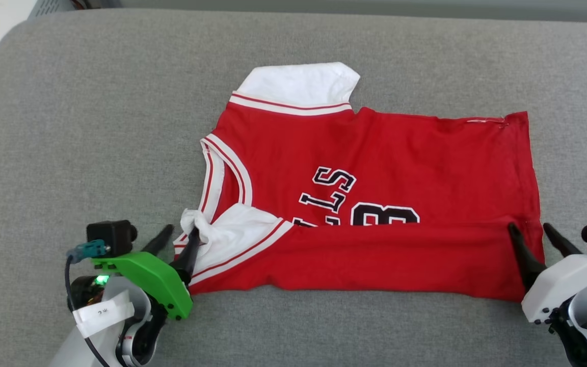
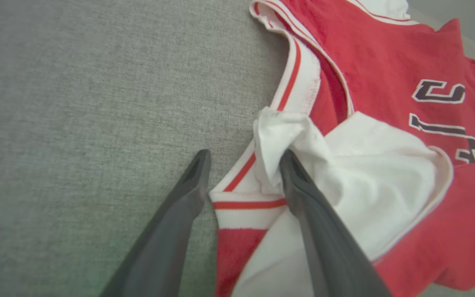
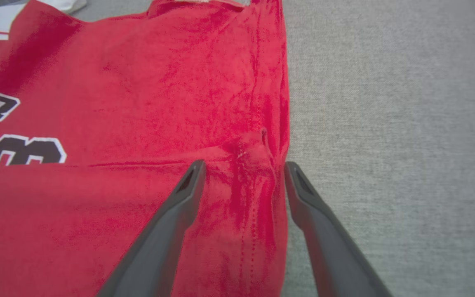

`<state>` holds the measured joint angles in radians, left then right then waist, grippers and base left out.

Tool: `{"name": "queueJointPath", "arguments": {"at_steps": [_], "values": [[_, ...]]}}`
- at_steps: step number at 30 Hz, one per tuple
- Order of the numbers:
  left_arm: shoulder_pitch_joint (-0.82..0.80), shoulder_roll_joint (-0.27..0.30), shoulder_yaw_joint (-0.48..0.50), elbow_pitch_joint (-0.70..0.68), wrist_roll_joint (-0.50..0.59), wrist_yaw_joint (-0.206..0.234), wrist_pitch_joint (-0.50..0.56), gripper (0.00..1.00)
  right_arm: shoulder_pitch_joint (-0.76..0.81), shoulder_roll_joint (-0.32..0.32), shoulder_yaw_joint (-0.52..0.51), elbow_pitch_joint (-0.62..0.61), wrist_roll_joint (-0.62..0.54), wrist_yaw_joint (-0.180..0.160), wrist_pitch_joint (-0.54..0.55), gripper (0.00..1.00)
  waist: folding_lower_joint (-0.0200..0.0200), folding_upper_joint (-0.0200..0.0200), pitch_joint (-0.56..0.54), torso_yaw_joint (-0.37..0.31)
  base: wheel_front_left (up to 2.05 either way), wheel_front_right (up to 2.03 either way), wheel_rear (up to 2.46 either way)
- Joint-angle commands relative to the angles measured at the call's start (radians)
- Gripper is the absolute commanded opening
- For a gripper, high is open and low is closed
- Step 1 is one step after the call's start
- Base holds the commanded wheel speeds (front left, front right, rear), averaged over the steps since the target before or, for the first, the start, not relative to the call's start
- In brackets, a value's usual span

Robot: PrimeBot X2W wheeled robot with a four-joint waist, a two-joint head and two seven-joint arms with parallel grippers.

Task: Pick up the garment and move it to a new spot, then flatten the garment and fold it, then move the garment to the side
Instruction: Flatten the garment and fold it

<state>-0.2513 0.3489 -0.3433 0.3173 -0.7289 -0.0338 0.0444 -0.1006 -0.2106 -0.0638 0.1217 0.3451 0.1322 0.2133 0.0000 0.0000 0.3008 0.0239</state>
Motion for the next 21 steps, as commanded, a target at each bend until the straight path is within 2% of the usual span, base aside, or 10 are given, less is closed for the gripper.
{"name": "queueJointPath", "arguments": {"at_steps": [1, 7, 11, 15, 18, 21], "values": [[-0.004, 0.006, 0.014, 0.009, 0.0, 0.021, -0.014, 1.0, 0.009, 0.001, -0.01, -0.01, -0.009, -0.002, -0.041, 1.0, 0.0, 0.0, -0.034, 0.002, 0.0, 0.0, 0.0], [0.02, 0.046, 0.049, -0.018, 0.0, 0.064, -0.012, 1.0, 0.04, 0.033, -0.045, -0.064, -0.066, -0.002, -0.175, 1.0, 0.0, 0.0, -0.091, -0.009, 0.0, 0.0, 0.0], [0.035, 0.084, 0.06, -0.058, -0.01, 0.083, 0.04, 1.0, 0.064, 0.064, -0.052, -0.085, -0.081, -0.002, -0.184, 1.0, 0.0, 0.0, -0.124, -0.019, 0.0, 0.0, 0.0], [0.052, 0.134, 0.047, -0.128, -0.038, 0.087, 0.169, 1.0, 0.086, 0.081, -0.06, -0.103, -0.09, -0.002, -0.172, 1.0, 0.0, 0.0, -0.143, -0.024, 0.0, 0.0, 0.0], [0.078, 0.17, 0.021, -0.185, -0.096, 0.087, 0.339, 1.0, 0.102, 0.089, -0.064, -0.117, -0.092, -0.002, -0.157, 1.0, 0.0, 0.0, -0.151, -0.028, 0.0, 0.0, 0.0], [0.093, 0.195, 0.014, -0.248, -0.141, 0.104, 0.45, 1.0, 0.112, 0.095, -0.07, -0.13, -0.09, -0.002, -0.148, 1.0, 0.0, 0.0, -0.148, -0.032, 0.0, 0.0, 0.0]]}}
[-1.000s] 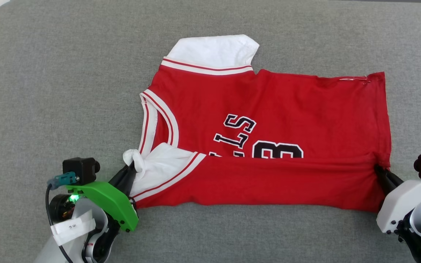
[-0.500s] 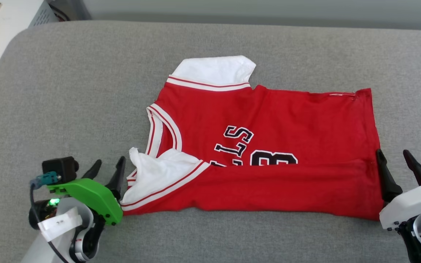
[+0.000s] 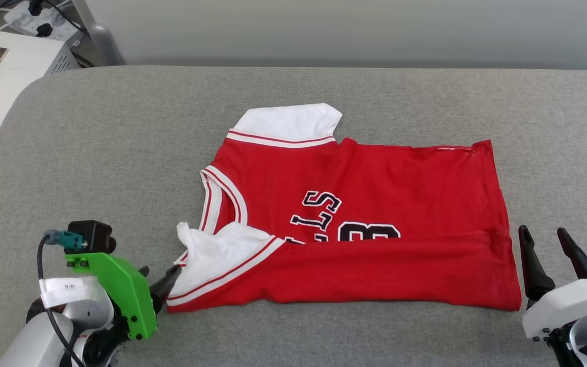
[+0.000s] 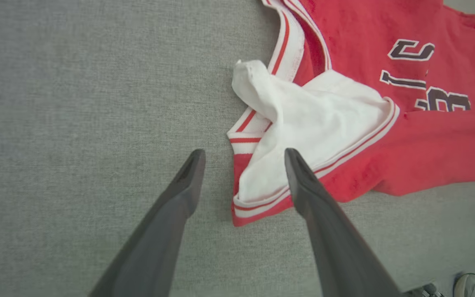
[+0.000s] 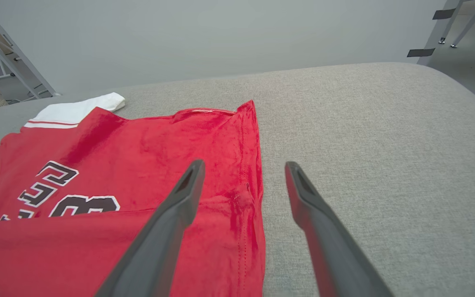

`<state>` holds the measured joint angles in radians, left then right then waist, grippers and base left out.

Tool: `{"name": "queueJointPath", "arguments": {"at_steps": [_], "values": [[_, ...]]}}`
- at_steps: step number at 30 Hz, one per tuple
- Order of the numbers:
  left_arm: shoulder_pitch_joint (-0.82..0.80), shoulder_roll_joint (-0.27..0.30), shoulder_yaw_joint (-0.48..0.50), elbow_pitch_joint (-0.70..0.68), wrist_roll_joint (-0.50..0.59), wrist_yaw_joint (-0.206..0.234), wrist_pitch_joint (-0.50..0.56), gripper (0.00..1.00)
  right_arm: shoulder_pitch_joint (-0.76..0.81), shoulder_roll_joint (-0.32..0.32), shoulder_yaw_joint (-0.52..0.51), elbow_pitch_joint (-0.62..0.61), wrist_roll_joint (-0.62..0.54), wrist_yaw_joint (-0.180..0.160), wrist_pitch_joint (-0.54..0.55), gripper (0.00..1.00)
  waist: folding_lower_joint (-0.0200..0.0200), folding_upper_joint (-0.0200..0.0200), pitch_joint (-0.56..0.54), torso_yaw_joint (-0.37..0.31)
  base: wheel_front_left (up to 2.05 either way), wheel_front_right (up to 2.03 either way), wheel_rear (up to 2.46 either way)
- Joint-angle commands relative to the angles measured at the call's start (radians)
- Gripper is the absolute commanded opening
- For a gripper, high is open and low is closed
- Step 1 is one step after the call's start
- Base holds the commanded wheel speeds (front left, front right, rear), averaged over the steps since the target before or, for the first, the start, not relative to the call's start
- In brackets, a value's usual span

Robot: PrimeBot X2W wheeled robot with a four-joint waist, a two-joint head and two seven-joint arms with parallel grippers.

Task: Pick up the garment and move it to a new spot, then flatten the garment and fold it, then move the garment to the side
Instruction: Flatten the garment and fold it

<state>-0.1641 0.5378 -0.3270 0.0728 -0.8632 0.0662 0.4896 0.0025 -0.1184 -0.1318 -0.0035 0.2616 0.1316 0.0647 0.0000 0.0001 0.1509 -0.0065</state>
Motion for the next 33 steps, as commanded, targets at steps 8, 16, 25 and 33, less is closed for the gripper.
{"name": "queueJointPath", "arguments": {"at_steps": [8, 16, 25, 33], "values": [[0.028, 0.028, -0.021, -0.069, -0.048, 0.049, 0.132, 1.0, -0.003, 0.014, -0.004, -0.027, 0.008, -0.001, 0.013, 1.0, 0.0, -0.0001, 0.054, -0.02, 0.0, 0.0, 0.0], [-0.028, -0.007, -0.054, 0.034, -0.03, 0.028, 0.12, 1.0, -0.028, 0.014, 0.005, -0.032, 0.03, -0.001, 0.029, 1.0, 0.0, -0.0001, 0.11, -0.04, 0.0, 0.0, 0.0], [-0.039, -0.072, -0.118, 0.13, -0.06, -0.027, 0.152, 0.0, -0.024, -0.005, -0.036, -0.041, 0.065, -0.001, 0.076, 1.0, 0.0, -0.0001, 0.112, -0.043, 0.0, 0.0, 0.0], [-0.028, -0.076, -0.099, 0.143, -0.058, -0.03, 0.095, 0.0, 0.01, -0.044, -0.053, -0.063, 0.091, -0.001, 0.252, 1.0, 0.0, -0.0001, 0.076, -0.027, 0.0, 0.0, 0.0]]}}
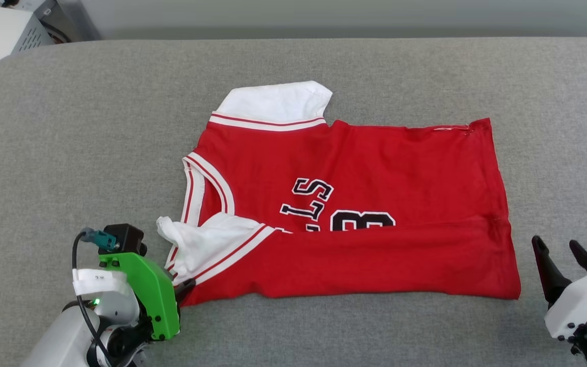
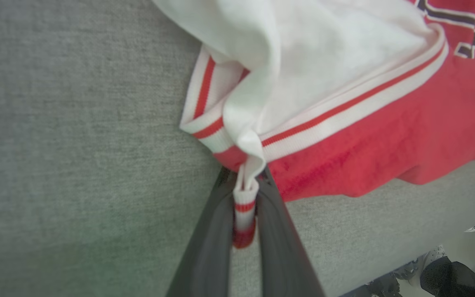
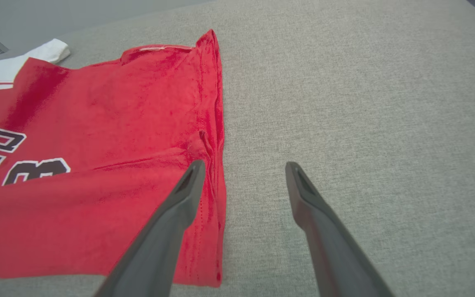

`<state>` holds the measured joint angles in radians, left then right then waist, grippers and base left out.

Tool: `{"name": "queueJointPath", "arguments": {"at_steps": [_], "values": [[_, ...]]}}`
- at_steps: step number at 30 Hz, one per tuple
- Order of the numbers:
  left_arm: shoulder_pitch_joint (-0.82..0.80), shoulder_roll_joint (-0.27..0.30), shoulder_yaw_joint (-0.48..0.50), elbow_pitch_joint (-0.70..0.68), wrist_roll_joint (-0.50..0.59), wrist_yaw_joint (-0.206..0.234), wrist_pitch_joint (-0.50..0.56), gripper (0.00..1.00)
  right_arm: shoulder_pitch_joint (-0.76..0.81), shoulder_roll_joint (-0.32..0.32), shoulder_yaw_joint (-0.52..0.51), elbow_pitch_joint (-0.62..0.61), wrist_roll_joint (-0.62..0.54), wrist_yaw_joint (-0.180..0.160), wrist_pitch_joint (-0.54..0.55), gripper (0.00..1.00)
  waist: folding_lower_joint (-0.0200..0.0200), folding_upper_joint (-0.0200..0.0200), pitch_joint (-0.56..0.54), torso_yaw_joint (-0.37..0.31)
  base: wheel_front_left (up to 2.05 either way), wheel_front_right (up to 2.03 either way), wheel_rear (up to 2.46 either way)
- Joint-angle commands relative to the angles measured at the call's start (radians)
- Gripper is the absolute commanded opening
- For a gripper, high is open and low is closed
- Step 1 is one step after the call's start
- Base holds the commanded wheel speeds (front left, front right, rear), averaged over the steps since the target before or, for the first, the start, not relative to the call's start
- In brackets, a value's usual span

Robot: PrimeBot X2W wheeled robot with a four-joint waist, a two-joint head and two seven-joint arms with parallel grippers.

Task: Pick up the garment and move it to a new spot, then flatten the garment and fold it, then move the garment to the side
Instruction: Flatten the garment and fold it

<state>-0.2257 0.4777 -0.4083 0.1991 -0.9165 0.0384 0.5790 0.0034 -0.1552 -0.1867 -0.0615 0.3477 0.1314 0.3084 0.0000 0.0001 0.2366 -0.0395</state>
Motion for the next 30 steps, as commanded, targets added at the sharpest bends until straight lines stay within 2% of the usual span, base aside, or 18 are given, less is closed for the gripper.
{"name": "queueJointPath", "arguments": {"at_steps": [1, 9, 20, 21, 22, 23, 24, 30], "values": [[0.035, -0.012, -0.014, 0.008, 0.0, 0.0, -0.004, 0.0, 0.012, -0.014, 0.006, -0.008, 0.01, -0.001, 0.046, 1.0, 0.0, -0.0001, -0.014, 0.008, 0.0, 0.0, 0.0], [0.046, 0.035, 0.002, -0.115, 0.036, 0.018, -0.033, 0.0, -0.001, -0.049, 0.049, -0.018, 0.047, -0.001, 0.267, 1.0, 0.0, -0.0001, -0.009, 0.028, 0.0, 0.0, 0.0], [0.034, 0.053, 0.016, -0.206, 0.039, 0.032, -0.033, 0.0, -0.063, -0.08, 0.136, 0.123, 0.114, -0.001, 0.403, 1.0, 0.0, -0.0001, 0.053, 0.045, 0.0, 0.0, 0.0], [0.033, 0.053, 0.017, -0.208, 0.038, 0.031, -0.033, 0.0, -0.065, -0.079, 0.142, 0.135, 0.119, -0.001, 0.416, 0.92, 0.0, -0.0001, 0.055, 0.045, 0.0, 0.0, 0.0], [0.033, 0.054, 0.017, -0.21, 0.037, 0.031, -0.034, 0.0, -0.068, -0.078, 0.145, 0.142, 0.122, -0.001, 0.422, 0.47, 0.0, -0.0001, 0.058, 0.045, 0.0, 0.0, 0.0], [0.033, 0.054, 0.019, -0.212, 0.037, 0.03, -0.038, 0.0, -0.071, -0.075, 0.148, 0.149, 0.129, -0.001, 0.428, 0.27, 0.0, -0.0001, 0.06, 0.045, 0.0, 0.0, 0.0], [0.032, 0.056, 0.021, -0.214, 0.038, 0.03, -0.042, 0.0, -0.074, -0.074, 0.151, 0.153, 0.133, -0.001, 0.431, 0.0, 0.0, -0.0001, 0.06, 0.044, 0.0, 0.0, 0.0], [0.04, 0.057, 0.029, -0.224, 0.016, 0.019, -0.045, 0.0, -0.103, -0.09, 0.142, 0.152, 0.143, -0.001, 0.417, 0.0, 0.0, -0.0001, 0.038, 0.037, 0.0, 0.0, 0.0]]}}
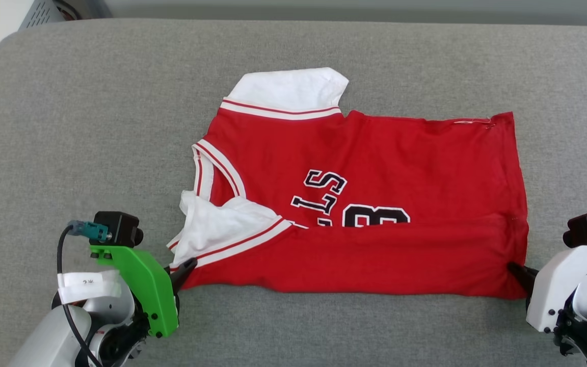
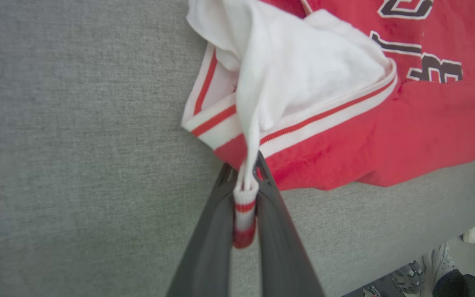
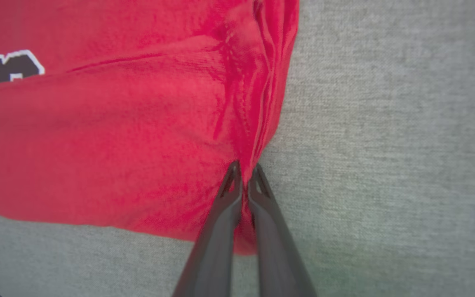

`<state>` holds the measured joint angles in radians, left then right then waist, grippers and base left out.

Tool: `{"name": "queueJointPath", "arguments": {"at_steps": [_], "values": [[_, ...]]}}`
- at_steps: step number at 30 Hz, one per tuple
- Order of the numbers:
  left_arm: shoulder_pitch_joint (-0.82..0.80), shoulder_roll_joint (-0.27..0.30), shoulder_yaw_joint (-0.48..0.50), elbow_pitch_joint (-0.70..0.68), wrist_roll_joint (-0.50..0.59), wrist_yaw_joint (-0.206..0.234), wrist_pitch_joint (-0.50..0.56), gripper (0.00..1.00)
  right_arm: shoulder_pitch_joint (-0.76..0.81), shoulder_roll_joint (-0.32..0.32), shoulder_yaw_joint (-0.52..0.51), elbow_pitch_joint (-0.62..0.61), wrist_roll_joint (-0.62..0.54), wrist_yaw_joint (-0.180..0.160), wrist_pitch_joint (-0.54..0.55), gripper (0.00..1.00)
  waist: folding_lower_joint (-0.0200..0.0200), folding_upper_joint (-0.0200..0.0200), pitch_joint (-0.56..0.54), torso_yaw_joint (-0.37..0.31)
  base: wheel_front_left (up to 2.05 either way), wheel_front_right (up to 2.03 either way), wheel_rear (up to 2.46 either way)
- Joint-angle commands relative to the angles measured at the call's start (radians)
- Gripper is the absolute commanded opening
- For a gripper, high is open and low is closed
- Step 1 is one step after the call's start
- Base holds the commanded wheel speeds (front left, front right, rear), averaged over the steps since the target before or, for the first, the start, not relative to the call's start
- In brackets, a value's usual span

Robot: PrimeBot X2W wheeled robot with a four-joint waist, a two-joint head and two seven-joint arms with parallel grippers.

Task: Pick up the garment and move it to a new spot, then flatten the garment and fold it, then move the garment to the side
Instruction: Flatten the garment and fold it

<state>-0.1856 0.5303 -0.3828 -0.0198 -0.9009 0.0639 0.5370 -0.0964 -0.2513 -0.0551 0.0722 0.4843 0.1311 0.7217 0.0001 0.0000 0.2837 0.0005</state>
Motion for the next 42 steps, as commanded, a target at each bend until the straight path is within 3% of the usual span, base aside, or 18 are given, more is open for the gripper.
{"name": "queueJointPath", "arguments": {"at_steps": [1, 9, 21, 29, 30, 31, 32, 33, 34, 42], "values": [[0.001, 0.008, 0.005, -0.007, -0.001, -0.009, -0.001, 0.0, -0.009, 0.0, 0.007, 0.014, 0.006, 0.0, 0.001, 0.0, -0.0001, 0.0, -0.02, -0.004, 0.0, 0.0, 0.0], [0.054, 0.028, 0.015, -0.034, -0.014, 0.002, -0.002, 0.0, 0.012, -0.032, 0.006, -0.046, -0.004, 0.0, 0.011, 0.0, -0.0001, 0.0, -0.131, -0.006, 0.0, 0.0, 0.0], [0.27, 0.071, 0.013, -0.143, -0.031, 0.107, 0.032, 0.0, 0.215, 0.001, -0.021, -0.173, -0.008, 0.0, 0.064, 0.0, -0.0001, 0.0, -0.245, -0.009, 0.0, 0.0, 0.0], [0.281, -0.001, -0.008, -0.024, -0.079, 0.066, 0.001, 0.0, 0.261, 0.037, -0.021, -0.09, -0.008, 0.0, -0.015, 0.0, -0.0001, 0.0, -0.229, -0.009, 0.0, 0.0, 0.0], [0.273, -0.008, -0.01, -0.002, -0.079, 0.058, -0.006, 0.15, 0.262, 0.042, -0.021, -0.074, -0.004, 0.0, -0.029, 0.15, -0.0001, 0.0, -0.227, -0.01, 0.0, 0.0, 0.0], [0.266, -0.013, -0.012, 0.015, -0.079, 0.05, -0.01, 0.36, 0.263, 0.044, -0.019, -0.063, -0.003, 0.0, -0.039, 0.49, -0.0001, 0.0, -0.225, -0.01, 0.0, 0.0, 0.0], [0.259, -0.021, -0.015, 0.035, -0.084, 0.042, -0.01, 0.45, 0.266, 0.049, -0.017, -0.051, 0.005, 0.0, -0.05, 1.0, -0.0001, 0.0, -0.224, -0.01, 0.0, 0.0, 0.0], [0.253, -0.025, -0.017, 0.047, -0.085, 0.036, -0.011, 0.78, 0.267, 0.054, -0.016, -0.042, 0.013, 0.0, -0.06, 1.0, -0.0001, 0.0, -0.224, -0.01, 0.0, 0.0, 0.0], [0.245, -0.03, -0.015, 0.06, -0.084, 0.032, -0.021, 1.0, 0.268, 0.056, -0.016, -0.036, 0.018, 0.0, -0.076, 1.0, -0.0001, 0.0, -0.223, -0.011, 0.0, 0.0, 0.0], [0.174, -0.015, -0.023, 0.104, -0.011, -0.002, -0.087, 1.0, 0.26, 0.042, -0.001, -0.058, -0.008, 0.0, -0.297, 1.0, -0.0001, 0.0, -0.229, -0.012, 0.0, 0.0, 0.0]]}}
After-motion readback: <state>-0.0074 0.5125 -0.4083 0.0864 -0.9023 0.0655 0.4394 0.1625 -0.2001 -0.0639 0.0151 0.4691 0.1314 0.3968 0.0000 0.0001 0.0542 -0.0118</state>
